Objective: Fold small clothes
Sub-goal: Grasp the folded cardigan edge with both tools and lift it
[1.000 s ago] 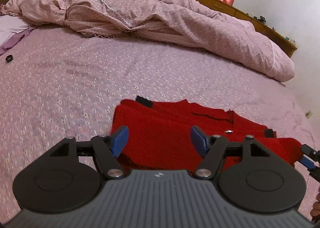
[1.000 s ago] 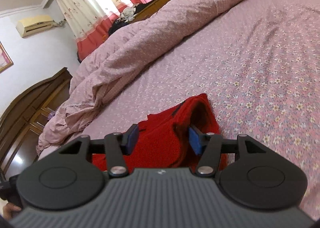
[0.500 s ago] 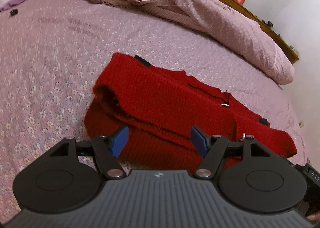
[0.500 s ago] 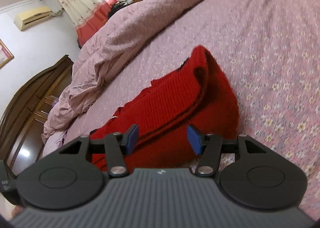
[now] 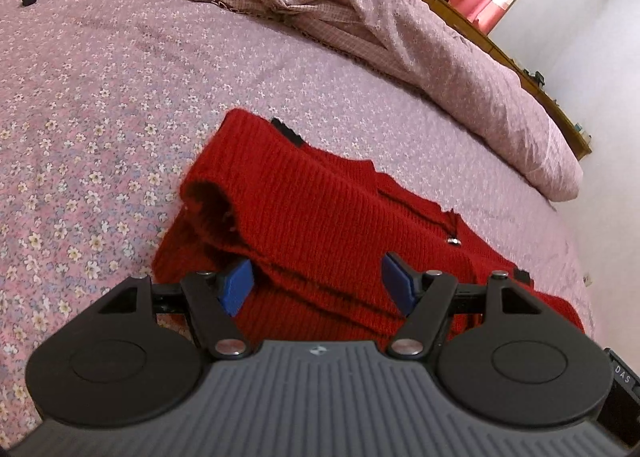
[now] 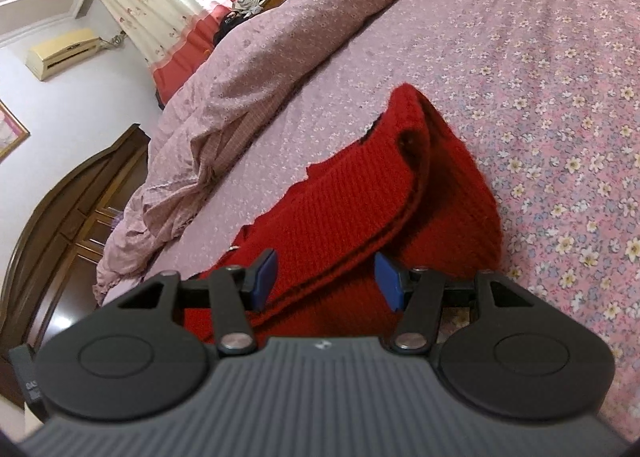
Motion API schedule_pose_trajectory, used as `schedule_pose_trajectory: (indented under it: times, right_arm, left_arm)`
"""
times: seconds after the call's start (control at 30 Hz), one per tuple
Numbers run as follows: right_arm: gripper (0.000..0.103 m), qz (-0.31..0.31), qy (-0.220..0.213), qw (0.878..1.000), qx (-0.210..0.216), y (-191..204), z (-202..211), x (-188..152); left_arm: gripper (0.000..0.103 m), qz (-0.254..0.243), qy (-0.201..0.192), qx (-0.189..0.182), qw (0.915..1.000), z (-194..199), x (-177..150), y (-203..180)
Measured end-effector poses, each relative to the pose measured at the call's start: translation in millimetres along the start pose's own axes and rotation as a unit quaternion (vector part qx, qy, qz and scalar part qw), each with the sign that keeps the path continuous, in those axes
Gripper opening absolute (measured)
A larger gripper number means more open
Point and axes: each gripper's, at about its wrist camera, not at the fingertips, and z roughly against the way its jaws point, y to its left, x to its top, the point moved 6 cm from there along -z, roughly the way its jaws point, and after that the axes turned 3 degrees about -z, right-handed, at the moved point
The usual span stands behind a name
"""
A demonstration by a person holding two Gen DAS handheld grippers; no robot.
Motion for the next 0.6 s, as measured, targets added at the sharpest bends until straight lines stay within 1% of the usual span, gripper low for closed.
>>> schedule_pose_trajectory:
  times: [0.17,0.2,0.23,0.27,0.3,0.33,0.37,0.43,0.5,0.6]
  right_arm:
    - [0.056,0.000,-0.004,1.000,0.006,5,-7,4]
    - [0.055,0.003,-0.003,1.000,0.011,6,-8,4]
    - [0.053,0.005,-0.003,1.000,0.014,7,-9,4]
    - [0.040,0.008,-0.004,1.000,0.014,7,-10,5]
    - [0.027,0.010,-0.002,1.000,0.013,7,-12,7]
    - [0.021,0.011,-0.001,1.000,0.011,6,-14,8]
    - [0.015,0.009,0.000,1.000,0.009,6,-15,10]
    - [0.012,0.009,-0.002,1.000,0.016,6,-17,14]
    - [0.010,0.013,-0.008,1.000,0.026,10,-18,21]
    - [0.010,0.015,-0.023,0.999,0.037,17,-22,33]
  left_arm:
    - [0.071,-0.003,-0.008,-0.009,0.9999,-4,7,-1]
    - [0.067,-0.003,-0.009,-0.011,0.9999,-6,8,-1]
    - [0.057,-0.001,-0.007,-0.010,0.9999,-8,9,0]
    - [0.051,0.002,-0.003,-0.009,1.0000,-10,10,1]
    - [0.041,0.006,0.000,-0.010,0.9999,-12,12,2]
    - [0.032,0.011,0.003,-0.012,0.9999,-14,14,4]
    - [0.029,0.013,0.004,-0.014,0.9998,-16,16,4]
    - [0.021,0.009,-0.002,-0.020,0.9998,-16,24,3]
    - [0.018,-0.005,-0.016,-0.024,0.9996,-15,35,-3]
    - [0.017,-0.034,-0.035,-0.025,0.9985,-17,54,-14]
